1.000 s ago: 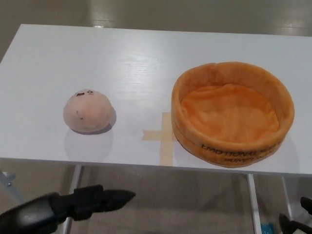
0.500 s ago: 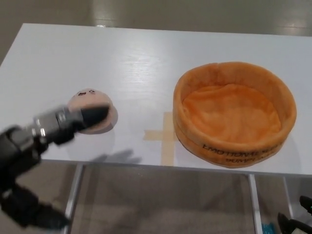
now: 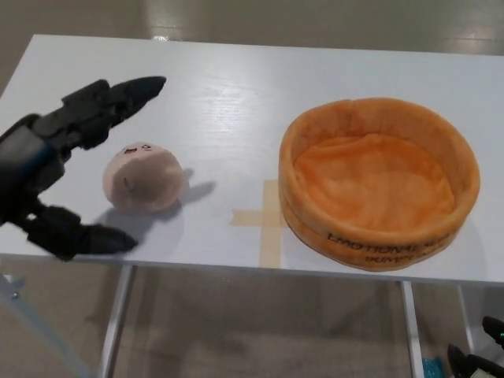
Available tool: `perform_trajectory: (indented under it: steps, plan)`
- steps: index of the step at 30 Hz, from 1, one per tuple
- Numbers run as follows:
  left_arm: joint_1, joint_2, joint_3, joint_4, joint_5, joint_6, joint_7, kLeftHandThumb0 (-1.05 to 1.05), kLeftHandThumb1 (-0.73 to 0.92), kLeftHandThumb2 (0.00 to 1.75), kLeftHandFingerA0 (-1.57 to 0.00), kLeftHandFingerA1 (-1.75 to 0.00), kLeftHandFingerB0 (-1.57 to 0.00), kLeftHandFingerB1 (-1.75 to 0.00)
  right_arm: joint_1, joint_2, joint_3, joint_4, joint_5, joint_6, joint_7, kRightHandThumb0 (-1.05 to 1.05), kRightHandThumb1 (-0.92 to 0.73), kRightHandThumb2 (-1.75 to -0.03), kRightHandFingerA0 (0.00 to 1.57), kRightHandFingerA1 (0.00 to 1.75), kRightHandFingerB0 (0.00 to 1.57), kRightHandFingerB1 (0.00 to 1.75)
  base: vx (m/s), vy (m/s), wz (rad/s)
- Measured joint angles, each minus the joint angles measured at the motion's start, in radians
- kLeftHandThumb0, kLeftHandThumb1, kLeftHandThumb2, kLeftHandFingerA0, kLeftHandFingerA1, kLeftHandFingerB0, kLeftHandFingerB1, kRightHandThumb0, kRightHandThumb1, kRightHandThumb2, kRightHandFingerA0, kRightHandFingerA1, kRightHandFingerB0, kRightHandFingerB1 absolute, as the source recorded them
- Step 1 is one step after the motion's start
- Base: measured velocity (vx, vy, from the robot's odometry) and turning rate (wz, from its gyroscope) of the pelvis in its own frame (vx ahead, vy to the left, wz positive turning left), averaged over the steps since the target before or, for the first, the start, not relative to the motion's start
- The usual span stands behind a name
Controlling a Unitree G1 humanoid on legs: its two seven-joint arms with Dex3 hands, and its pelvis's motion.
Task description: Use the left hand to pick up the pink round toy on the left and place it inside the orange plate on the desk.
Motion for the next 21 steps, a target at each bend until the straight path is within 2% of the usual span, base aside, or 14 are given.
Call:
perform_trajectory:
  steps: [1,5,7,8,9,11,13,14,15,16,17,19,20,21]
  plan:
    - [-0.012,0.000,-0.007,0.016,0.013,-0.002,0.008,-0.42,0.41,0.52,0.00,-0.22,-0.12,-0.26,0.000,0.000,0.000,0.000,0.000,0.000,0.000,-0.26,-0.41,-0.78,0.21,0.80,0.18,0.70,0.00,0.000,0.00]
    - [-0.083,0.000,-0.049,0.103,0.086,-0.015,0.058,-0.44,0.41,0.53,0.00,-0.22,-0.11,-0.27,0.000,0.000,-0.001,-0.001,0.000,0.000,0.002,-0.28,-0.40,-0.78,0.20,0.77,0.19,0.68,0.00,0.000,0.00]
    - [-0.111,0.000,-0.067,0.139,0.115,-0.019,0.079,-0.49,0.40,0.53,0.00,-0.17,-0.09,-0.27,0.000,0.000,-0.001,-0.001,0.000,0.000,0.003,-0.31,-0.40,-0.78,0.16,0.85,0.15,0.69,0.00,0.000,0.00]
    - [-0.133,0.000,-0.081,0.165,0.133,-0.022,0.092,-0.48,0.32,0.70,0.00,-0.15,-0.07,-0.32,0.000,0.000,-0.001,-0.001,0.000,0.000,0.003,-0.31,-0.32,-0.94,0.28,0.68,0.18,0.61,0.00,0.000,0.00]
    - [-0.151,0.000,-0.093,0.187,0.145,-0.023,0.102,-0.48,0.32,0.71,0.00,-0.16,-0.07,-0.32,0.000,0.000,-0.001,-0.001,0.000,0.000,0.003,-0.32,-0.42,-0.75,0.22,0.81,0.15,0.67,0.00,0.000,0.00]
    - [-0.189,0.000,-0.117,0.232,0.173,-0.023,0.121,-0.48,0.32,0.71,0.00,-0.16,-0.07,-0.32,0.000,0.000,0.001,-0.001,-0.001,0.000,0.003,-0.32,-0.42,-0.75,0.22,0.81,0.15,0.67,0.00,0.000,0.00]
    - [-0.249,0.000,-0.156,0.302,0.216,-0.024,0.151,-0.49,0.33,0.71,0.00,-0.18,-0.07,-0.32,0.000,0.000,0.002,-0.001,-0.001,0.000,0.003,-0.28,-0.42,-0.75,0.21,0.80,0.18,0.66,0.00,0.000,0.00]
    - [-0.249,0.000,-0.156,0.302,0.216,-0.024,0.151,-0.50,0.33,0.71,0.00,-0.17,-0.07,-0.31,0.000,0.000,0.002,-0.001,-0.001,0.000,0.003,-0.27,-0.33,-0.93,0.26,0.69,0.18,0.61,0.00,0.000,0.00]
    - [-0.284,0.000,-0.183,0.347,0.245,-0.024,0.172,-0.50,0.33,0.71,0.00,-0.17,-0.07,-0.31,0.000,0.000,0.002,-0.001,-0.001,0.000,0.003,-0.27,-0.33,-0.93,0.26,0.69,0.18,0.61,0.00,0.000,0.00]
    - [-0.298,0.000,-0.193,0.364,0.255,-0.024,0.179,-0.52,0.40,0.53,0.00,-0.21,-0.11,-0.27,0.000,0.000,0.002,-0.001,-0.001,0.000,0.003,-0.29,-0.33,-0.94,0.27,0.68,0.18,0.61,0.00,0.000,0.00]
    - [-0.328,0.000,-0.219,0.405,0.278,-0.024,0.196,-0.52,0.40,0.53,0.00,-0.21,-0.11,-0.27,0.000,0.000,0.001,-0.001,0.000,0.000,0.004,-0.29,-0.33,-0.94,0.27,0.68,0.18,0.61,0.00,0.000,0.00]
    - [-0.356,0.000,-0.243,0.444,0.299,-0.023,0.212,-0.48,0.33,0.71,0.00,-0.17,-0.11,-0.34,0.000,0.000,0.001,-0.001,0.000,0.000,0.004,-0.28,-0.35,-0.95,0.25,0.67,0.16,0.60,0.00,0.000,0.00]
    - [-0.364,0.000,-0.252,0.457,0.305,-0.023,0.217,-0.48,0.33,0.71,0.00,-0.17,-0.11,-0.34,0.000,0.000,0.001,-0.001,0.000,0.000,0.004,-0.28,-0.35,-0.95,0.25,0.67,0.16,0.60,0.00,0.000,0.00]
    - [-0.383,0.000,-0.269,0.485,0.322,-0.023,0.230,-0.51,0.39,0.54,0.00,-0.20,-0.11,-0.28,0.000,0.000,0.002,-0.001,-0.001,0.000,0.004,-0.28,-0.35,-0.95,0.26,0.67,0.16,0.60,0.00,0.000,0.00]
